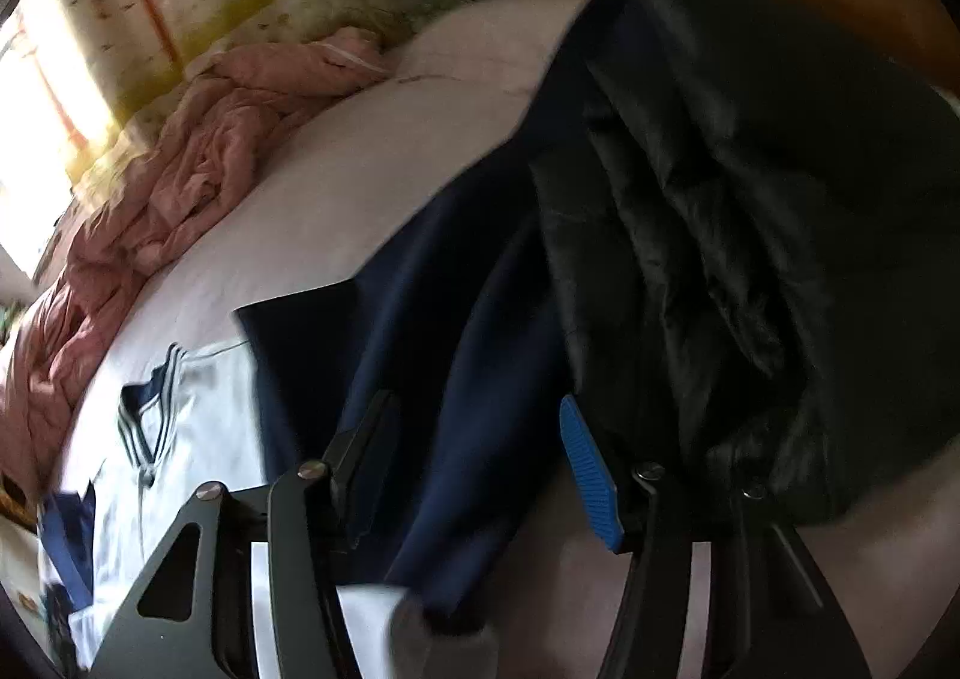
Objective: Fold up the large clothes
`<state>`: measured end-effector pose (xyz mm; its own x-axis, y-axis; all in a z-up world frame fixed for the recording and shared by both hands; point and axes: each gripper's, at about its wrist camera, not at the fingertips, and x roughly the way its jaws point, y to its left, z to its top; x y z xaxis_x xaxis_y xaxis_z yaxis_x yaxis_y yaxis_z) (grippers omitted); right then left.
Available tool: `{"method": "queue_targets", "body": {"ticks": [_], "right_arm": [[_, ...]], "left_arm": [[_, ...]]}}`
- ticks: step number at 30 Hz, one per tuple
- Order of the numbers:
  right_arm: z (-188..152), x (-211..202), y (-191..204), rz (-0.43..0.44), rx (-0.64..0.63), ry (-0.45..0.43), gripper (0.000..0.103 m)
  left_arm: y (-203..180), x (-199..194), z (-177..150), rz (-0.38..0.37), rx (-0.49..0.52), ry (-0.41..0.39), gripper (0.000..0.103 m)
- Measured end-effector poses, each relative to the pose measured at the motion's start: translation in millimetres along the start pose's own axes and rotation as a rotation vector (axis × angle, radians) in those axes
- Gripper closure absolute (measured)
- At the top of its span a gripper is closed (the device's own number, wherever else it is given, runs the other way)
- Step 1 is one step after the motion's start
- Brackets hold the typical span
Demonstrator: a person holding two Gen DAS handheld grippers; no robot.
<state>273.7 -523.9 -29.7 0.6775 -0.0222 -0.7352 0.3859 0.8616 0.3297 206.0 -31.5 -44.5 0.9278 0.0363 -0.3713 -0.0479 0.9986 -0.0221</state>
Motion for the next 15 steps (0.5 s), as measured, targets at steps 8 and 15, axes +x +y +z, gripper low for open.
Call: {"method": "queue_targets", "body": {"ticks": [8,15], "right_arm": [[-3.3,29.7,-13.6,-0.045,0.039,-0.037,0.057],[-6.8,32.6,-3.5,0.018,-0.001,-0.042,0.098]], "left_arm": [[-10.8,-9.4,-5.5,0.036,0.046,-0.059,0.0],[-10.4,-19.9,-6.6,0.062,0.049,-0.115,0.0]]}}
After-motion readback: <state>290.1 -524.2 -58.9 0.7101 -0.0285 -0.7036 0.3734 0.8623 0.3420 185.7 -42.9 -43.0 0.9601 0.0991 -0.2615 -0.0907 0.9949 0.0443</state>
